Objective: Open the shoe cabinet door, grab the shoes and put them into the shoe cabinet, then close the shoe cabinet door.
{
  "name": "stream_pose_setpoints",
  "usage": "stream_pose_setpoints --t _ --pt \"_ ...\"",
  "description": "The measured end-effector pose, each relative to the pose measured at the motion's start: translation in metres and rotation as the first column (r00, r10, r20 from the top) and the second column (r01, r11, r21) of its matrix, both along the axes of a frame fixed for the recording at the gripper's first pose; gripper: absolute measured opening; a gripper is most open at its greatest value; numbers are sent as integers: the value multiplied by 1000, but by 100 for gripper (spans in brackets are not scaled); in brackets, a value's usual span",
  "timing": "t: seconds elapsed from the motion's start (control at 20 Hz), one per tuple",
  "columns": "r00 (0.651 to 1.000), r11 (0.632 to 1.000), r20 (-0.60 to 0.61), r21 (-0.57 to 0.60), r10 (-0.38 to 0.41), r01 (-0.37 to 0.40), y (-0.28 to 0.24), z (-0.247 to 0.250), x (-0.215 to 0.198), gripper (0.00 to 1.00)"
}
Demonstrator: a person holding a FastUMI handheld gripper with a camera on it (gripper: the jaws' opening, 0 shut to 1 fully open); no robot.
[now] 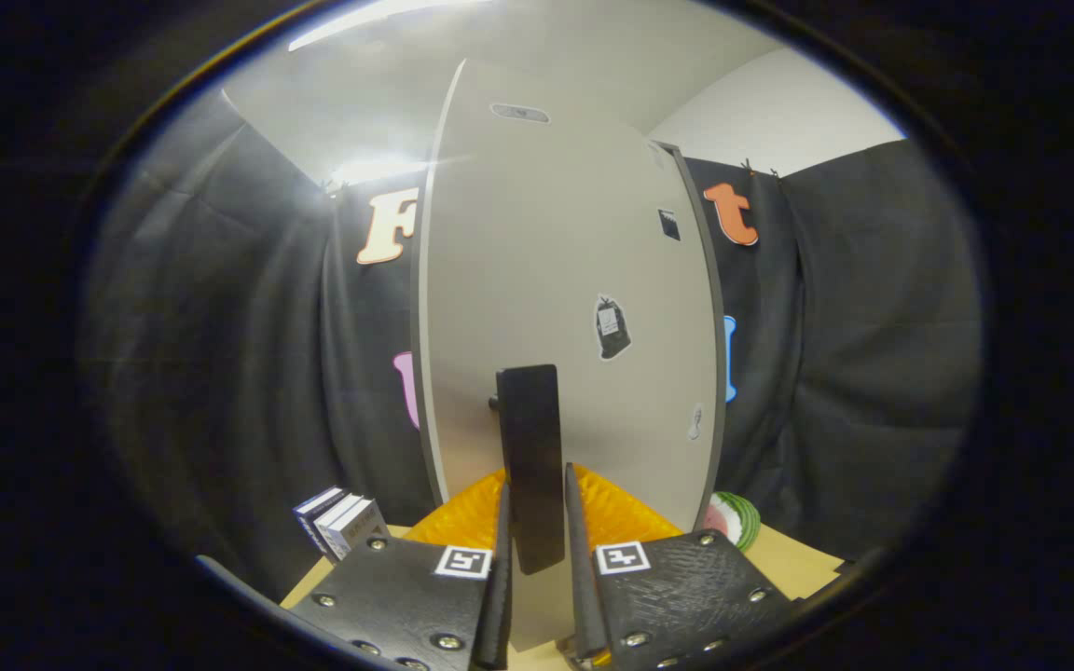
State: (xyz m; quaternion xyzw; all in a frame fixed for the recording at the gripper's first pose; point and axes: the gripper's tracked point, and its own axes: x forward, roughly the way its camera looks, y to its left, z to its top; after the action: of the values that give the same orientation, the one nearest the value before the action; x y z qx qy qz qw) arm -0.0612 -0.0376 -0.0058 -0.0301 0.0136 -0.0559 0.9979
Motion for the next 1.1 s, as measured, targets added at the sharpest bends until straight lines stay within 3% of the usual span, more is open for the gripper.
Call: stream_pose_setpoints --t 0.8,1.1 --pt "1000 1000 -21 0 -4 4 -105 21 -74 26" --pt "999 999 -1 -4 -52 52 -138 28 -84 26"
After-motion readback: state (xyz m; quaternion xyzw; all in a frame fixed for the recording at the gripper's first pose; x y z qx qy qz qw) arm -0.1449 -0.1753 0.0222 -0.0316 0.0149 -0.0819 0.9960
